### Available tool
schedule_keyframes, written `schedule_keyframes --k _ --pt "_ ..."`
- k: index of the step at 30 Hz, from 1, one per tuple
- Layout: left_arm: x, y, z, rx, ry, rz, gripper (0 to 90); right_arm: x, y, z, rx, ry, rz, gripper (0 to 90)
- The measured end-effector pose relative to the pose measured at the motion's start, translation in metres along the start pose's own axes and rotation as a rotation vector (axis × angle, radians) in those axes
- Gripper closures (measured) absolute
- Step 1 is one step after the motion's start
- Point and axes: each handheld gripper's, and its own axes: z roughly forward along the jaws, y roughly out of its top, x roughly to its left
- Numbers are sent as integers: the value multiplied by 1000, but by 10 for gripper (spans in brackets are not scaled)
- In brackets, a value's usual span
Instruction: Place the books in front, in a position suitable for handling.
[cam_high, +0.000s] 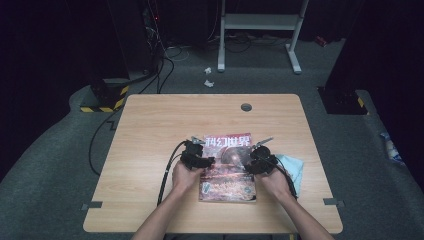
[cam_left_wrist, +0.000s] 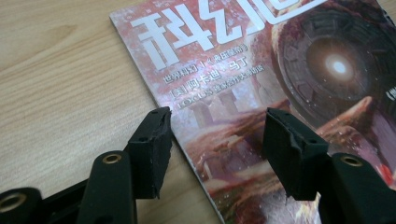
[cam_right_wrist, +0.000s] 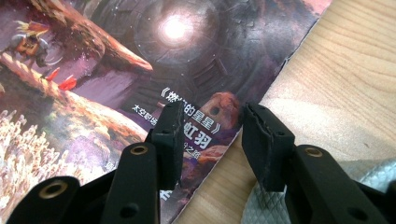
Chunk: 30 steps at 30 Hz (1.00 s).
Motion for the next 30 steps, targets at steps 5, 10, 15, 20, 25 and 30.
schedule_keyframes --k 5,10,15,20,25,30 --pt "-3 -22 -22 -36 -15 -43 455 -8 -1 -7 -16 32 19 579" --pt "-3 -45 -33 -59 -7 -60 422 -11 1 -11 45 59 -7 563" --pt "-5 -55 -34 -109 3 -29 430 -15 5 -14 13 21 58 538" --pt "-7 -67 -30 -217 22 4 421 -22 7 -15 71 56 91 546" --pt "-9 -68 -29 -222 22 1 410 -25 12 -17 56 50 111 441" --pt "-9 -68 -29 -222 12 11 420 -25 30 -23 -2 40 122 410"
